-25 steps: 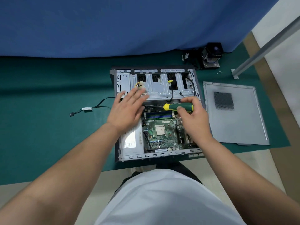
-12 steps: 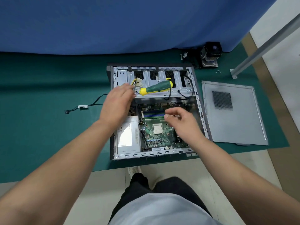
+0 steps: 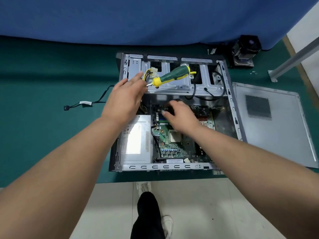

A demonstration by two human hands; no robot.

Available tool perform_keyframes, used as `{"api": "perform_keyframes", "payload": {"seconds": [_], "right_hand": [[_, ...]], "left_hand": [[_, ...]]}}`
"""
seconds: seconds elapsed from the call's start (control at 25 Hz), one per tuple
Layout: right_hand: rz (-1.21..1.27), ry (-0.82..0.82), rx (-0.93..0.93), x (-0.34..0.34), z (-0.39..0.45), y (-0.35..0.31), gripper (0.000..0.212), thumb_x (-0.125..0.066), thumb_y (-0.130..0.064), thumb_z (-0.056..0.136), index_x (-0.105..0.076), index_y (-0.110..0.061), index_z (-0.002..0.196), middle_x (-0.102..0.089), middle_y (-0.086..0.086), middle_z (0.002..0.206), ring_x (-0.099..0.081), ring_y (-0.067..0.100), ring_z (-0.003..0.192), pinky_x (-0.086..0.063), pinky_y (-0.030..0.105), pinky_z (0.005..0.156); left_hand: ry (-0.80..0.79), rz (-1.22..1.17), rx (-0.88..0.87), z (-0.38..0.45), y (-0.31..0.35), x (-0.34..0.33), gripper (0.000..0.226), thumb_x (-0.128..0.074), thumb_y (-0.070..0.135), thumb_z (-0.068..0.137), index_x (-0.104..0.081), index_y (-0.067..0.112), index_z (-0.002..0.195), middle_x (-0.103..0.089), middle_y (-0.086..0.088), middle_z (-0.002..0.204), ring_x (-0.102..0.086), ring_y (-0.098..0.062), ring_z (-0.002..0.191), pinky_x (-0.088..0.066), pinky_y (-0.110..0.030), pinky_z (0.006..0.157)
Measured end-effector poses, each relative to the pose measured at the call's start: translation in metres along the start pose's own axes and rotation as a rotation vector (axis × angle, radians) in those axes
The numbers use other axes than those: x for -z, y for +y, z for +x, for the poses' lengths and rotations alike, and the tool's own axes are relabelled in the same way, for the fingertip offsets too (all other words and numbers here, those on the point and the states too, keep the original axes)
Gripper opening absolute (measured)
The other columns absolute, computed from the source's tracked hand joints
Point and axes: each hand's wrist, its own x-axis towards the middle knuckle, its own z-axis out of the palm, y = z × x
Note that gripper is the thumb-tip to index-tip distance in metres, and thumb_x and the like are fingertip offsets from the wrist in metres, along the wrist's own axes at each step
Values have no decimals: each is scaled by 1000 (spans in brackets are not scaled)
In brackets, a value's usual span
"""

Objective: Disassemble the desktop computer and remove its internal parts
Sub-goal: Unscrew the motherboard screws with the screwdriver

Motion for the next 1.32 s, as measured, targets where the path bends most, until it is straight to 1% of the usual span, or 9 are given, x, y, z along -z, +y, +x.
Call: {"api": "perform_keyframes", "payload": {"seconds": [0.12,0.24,0.32,0.44,0.56,0.8,1.04,1.16,1.32], "right_hand": [[-76,11,12,-13,31,1,32,-57,-24,100,-63,-14,130,-67,16,120,-62,34,107,-52,37,88],[-58,15,42,-23,51,3,28,-60,-22,99,-69,-24,126,-67,11,127,-63,32,112,-50,29,86],[-69,39,60,-28,59,6,24,-64,-26,98,-72,-24,120,-67,9,126,-62,31,113,-51,30,89],[-126,77,99,-34,61,8,21,-64,-29,97,-74,-24,115,-67,11,121,-63,34,108,-53,38,91],[-202,91,86,-39,66,5,24,-61,-31,96,-73,-28,117,-65,12,122,-63,35,107,-54,37,90],[-259,79,68,-42,72,5,22,-58,-29,97,-70,-28,115,-64,12,118,-63,35,105,-52,34,86],[-330,114,113,-45,71,2,22,-55,-26,98,-69,-25,115,-61,9,126,-58,34,115,-48,35,94],[-380,105,159,-45,71,3,23,-55,-21,98,-69,-23,116,-57,9,132,-53,36,122,-44,37,98],[-298,92,135,-43,71,4,19,-57,-23,98,-67,-20,114,-57,11,127,-56,35,117,-46,36,96]], "left_hand": [[58,-21,-52,0,3,3,25,-46,23,110,-65,11,121,-62,-6,143,-45,-14,125,-32,-39,114],[99,-21,-71,-1,3,4,24,-47,23,109,-64,11,121,-70,-7,116,-44,-15,102,-36,-39,96],[106,6,-75,0,4,2,24,-46,24,110,-64,10,120,-63,0,93,-40,-18,86,-28,-32,79],[108,33,-61,-2,5,2,25,-46,26,110,-64,11,118,-41,17,73,-41,-24,84,-19,-30,69],[108,66,-66,-3,4,1,24,-46,28,110,-64,13,115,-38,22,72,-42,-25,82,-15,-34,65],[124,106,-74,-2,3,-1,25,-44,31,110,-62,15,115,-40,18,71,-44,-26,84,-18,-36,64],[157,117,-86,-2,3,-4,23,-46,31,109,-62,15,113,-39,17,70,-41,-24,80,-19,-37,64],[164,115,-94,-2,3,-4,23,-46,31,109,-62,16,111,-39,17,70,-40,-23,78,-16,-37,63],[173,116,-99,-2,3,-3,22,-46,31,109,-63,16,112,-38,18,69,-39,-23,78,-14,-36,63]]}}
